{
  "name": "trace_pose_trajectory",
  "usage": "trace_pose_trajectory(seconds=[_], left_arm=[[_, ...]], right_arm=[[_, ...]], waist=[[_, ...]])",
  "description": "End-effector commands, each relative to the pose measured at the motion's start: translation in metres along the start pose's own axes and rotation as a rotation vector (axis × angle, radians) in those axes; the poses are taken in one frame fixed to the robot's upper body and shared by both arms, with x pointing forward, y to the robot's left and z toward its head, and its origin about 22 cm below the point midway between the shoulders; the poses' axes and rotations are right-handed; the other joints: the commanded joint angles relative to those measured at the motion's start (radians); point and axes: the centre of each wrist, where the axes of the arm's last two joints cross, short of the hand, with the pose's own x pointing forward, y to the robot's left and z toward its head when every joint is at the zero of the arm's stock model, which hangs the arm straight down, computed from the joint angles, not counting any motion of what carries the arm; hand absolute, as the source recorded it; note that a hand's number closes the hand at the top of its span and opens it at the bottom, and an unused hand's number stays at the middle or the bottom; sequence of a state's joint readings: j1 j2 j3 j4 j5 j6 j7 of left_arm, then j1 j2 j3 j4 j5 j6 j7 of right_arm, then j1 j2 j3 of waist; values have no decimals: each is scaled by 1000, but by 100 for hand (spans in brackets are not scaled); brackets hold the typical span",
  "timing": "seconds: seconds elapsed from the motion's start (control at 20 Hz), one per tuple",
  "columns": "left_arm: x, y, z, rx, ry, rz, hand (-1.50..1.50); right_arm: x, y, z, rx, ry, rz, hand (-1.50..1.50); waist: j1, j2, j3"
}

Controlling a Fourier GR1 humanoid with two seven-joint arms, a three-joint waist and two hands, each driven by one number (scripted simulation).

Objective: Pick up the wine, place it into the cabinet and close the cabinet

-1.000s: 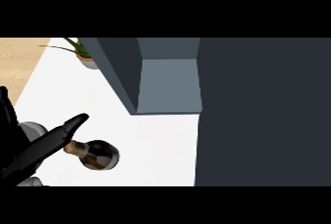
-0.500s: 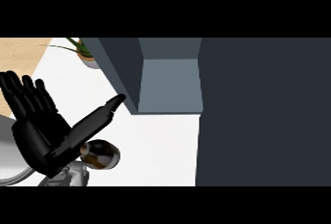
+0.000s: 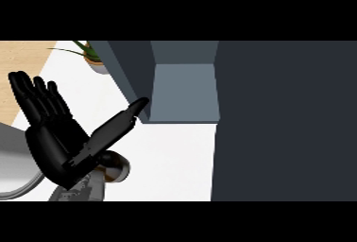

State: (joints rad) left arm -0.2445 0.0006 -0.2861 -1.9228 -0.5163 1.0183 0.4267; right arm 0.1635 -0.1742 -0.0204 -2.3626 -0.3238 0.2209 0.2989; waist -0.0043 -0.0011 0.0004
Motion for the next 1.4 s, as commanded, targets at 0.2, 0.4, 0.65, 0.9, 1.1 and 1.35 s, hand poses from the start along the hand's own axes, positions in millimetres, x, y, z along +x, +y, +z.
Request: trace_pose_trajectory(seconds=[0.2,0.4,0.65,0.9,1.1,1.35], left_arm=[[6,-4,13,38,32,5,-150],[4,21,23,75,29,-18,-150],[-10,14,39,119,56,-51,-150],[-6,40,43,143,54,-85,-150],[-10,52,47,156,72,-102,-150],[-20,68,59,180,121,-125,-150]], right_arm=[[4,-12,-23,0,-13,4,-150],[10,-9,15,13,-11,-18,-150],[12,6,12,2,-7,-8,-150],[14,-5,3,-2,-3,29,-150],[10,6,-8,-16,-3,6,-150],[12,12,0,7,2,-32,-150]], waist=[[6,0,0],[1,-1,0],[0,-1,0],[4,-1,0],[6,0,-1],[5,0,-1]])
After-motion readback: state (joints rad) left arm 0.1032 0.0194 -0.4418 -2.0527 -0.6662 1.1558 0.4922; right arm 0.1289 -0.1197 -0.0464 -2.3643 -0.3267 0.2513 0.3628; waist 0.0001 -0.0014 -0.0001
